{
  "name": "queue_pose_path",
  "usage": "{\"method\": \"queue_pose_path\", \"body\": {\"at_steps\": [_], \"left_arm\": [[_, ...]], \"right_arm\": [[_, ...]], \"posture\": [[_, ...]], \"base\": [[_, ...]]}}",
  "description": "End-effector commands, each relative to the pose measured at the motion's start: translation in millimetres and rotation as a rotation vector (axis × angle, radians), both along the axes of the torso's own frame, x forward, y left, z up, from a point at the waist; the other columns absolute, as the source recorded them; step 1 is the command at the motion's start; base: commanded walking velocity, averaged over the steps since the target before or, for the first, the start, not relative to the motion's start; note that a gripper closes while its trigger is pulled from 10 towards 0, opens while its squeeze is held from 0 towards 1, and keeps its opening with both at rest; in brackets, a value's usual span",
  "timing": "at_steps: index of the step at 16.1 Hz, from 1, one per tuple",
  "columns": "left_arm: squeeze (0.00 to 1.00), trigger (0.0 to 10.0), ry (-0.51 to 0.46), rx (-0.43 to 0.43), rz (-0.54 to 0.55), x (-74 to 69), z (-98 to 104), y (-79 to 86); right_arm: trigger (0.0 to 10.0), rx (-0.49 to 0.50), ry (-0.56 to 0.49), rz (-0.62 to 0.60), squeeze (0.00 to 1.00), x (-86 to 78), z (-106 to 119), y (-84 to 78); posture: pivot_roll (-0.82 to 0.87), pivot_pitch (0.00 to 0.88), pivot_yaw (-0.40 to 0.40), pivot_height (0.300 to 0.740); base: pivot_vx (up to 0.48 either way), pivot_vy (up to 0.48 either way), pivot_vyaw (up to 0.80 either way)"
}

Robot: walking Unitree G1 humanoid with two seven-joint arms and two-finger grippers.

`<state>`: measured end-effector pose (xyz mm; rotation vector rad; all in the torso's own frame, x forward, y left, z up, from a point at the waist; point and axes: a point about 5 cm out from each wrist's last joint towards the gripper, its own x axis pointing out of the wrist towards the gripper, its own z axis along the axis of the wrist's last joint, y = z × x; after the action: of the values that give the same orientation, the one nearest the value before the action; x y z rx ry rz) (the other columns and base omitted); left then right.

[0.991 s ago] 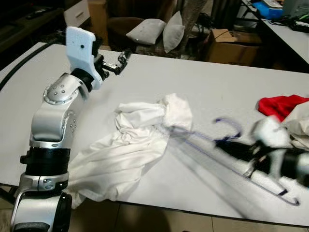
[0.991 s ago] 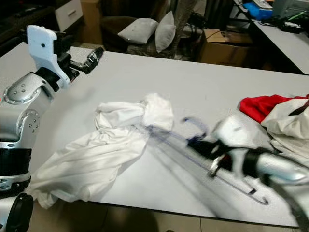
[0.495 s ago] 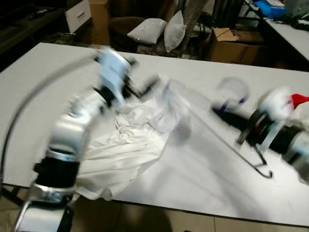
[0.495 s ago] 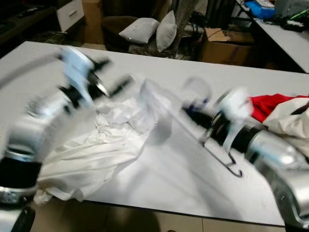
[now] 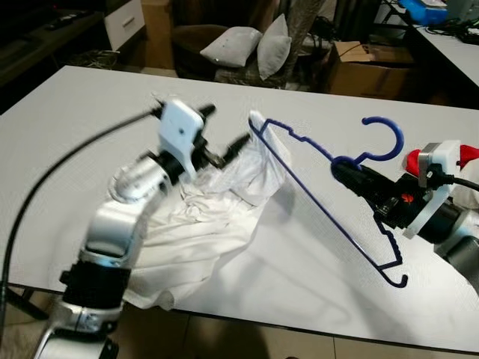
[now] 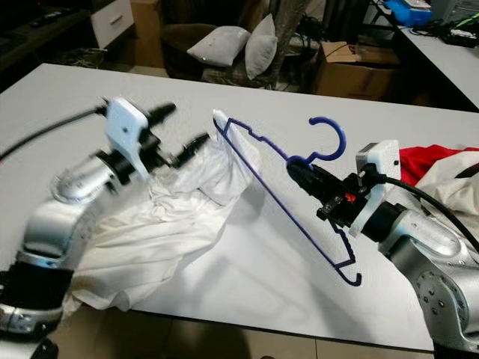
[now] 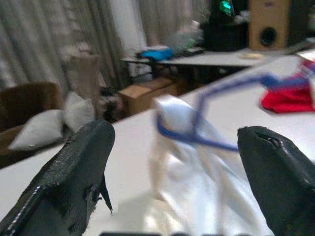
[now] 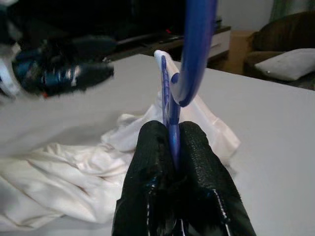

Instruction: Hang hanger

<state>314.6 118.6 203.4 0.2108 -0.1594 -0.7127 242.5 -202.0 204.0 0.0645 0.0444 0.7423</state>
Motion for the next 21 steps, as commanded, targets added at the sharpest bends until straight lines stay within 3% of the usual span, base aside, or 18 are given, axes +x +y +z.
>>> {"method": "queue_pose_path", "body": {"at_steps": [1,3,5,7,11,12,13,14,21], "left_arm": [[0.0,10.0,0.01,0.007,-0.055,-2.8,-5,-7.9],[0.0,10.0,0.03,0.032,-0.043,-0.2,-15,-5.1],[0.0,10.0,0.029,0.162,-0.01,1.9,-29,0.2],[0.0,10.0,0.03,0.106,-0.019,4.5,-30,-5.9],[0.0,10.0,0.024,0.094,-0.036,8.9,-37,-17.7],[0.0,10.0,0.006,0.016,-0.024,12.6,-33,-22.5],[0.0,3.8,0.004,-0.03,-0.024,13.9,-31,-23.7],[0.0,0.0,0.008,-0.049,-0.022,14.6,-32,-24.4],[0.0,0.0,-0.003,-0.072,-0.013,19.7,-35,-26.1]], "right_arm": [[10.0,0.023,-0.02,0.042,0.0,-1.6,9,1.7],[10.0,0.011,-0.019,0.089,0.0,-7.6,10,1.6],[10.0,0.017,-0.011,0.114,0.0,-11.6,12,-0.7],[10.0,0.023,-0.011,0.153,0.0,-15.6,18,-2.1],[10.0,0.023,-0.008,0.159,0.0,-17.1,19,-3.3],[10.0,0.022,-0.008,0.161,0.0,-18.7,20,-3.6],[10.0,0.023,-0.008,0.161,0.0,-19.5,21,-3.8],[10.0,0.026,-0.01,0.161,0.0,-20.5,21,-3.9],[10.0,0.031,-0.017,0.147,0.0,-20.8,20,-3.2]], "posture": [[-0.04,0.0,0.004,0.74],[-0.06,0.0,0.005,0.74],[-0.06,0.0,0.005,0.74],[-0.08,0.0,0.005,0.74],[-0.09,0.0,0.015,0.74],[-0.1,0.0,0.021,0.74],[-0.1,0.0,0.021,0.74],[-0.1,0.0,0.028,0.74],[-0.09,0.0,0.04,0.74]], "base": [[0.0,0.0,0.0],[0.0,0.0,0.0],[0.0,0.0,0.0],[0.0,0.0,0.0],[0.0,0.0,0.0],[0.0,0.0,0.0],[0.0,0.0,0.0],[0.0,0.0,0.0],[0.0,0.0,0.0]]}}
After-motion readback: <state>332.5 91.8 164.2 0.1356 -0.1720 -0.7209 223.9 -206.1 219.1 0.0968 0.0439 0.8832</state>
